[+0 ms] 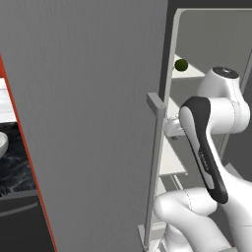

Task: Take the fish, mushroom, and lime from the freezer and place them in the bowl on the counter.

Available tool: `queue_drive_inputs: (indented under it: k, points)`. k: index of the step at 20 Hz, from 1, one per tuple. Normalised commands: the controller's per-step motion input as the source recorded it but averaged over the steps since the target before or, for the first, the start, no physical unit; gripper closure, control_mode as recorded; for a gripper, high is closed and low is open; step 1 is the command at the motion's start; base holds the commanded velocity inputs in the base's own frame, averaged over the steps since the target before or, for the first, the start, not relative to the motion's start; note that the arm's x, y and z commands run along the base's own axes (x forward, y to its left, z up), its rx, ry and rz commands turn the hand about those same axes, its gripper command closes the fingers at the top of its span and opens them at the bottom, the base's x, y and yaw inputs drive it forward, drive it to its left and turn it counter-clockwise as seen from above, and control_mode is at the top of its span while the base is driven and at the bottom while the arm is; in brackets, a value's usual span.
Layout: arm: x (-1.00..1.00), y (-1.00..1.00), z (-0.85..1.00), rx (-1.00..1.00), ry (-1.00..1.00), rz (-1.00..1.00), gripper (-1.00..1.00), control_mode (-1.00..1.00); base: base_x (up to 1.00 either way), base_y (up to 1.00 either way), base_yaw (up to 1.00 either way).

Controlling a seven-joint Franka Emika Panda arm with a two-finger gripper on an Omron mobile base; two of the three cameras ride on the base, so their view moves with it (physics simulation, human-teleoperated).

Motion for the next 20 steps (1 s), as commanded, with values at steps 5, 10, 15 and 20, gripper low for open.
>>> queue_drive_inputs:
  k: [5, 10, 15, 20]
  points:
    - [0.0, -0.27, 0.56, 0.04, -0.01, 0.0, -1.0, -1.0, 0.0, 0.0, 0.0]
    - [0.05, -0.13, 0.45, 0.06, -0.01, 0.0, -1.0, -1.0, 0.0, 0.0, 0.0]
    - [0.39, -0.11, 0.22, 0.0, -0.01, -0.01, -1.0, -1.0, 0.0, 0.0, 0.0]
    - [0.33, -0.23, 0.21, 0.0, -0.05, 0.0, -1.0, -1.0, 0.0, 0.0, 0.0]
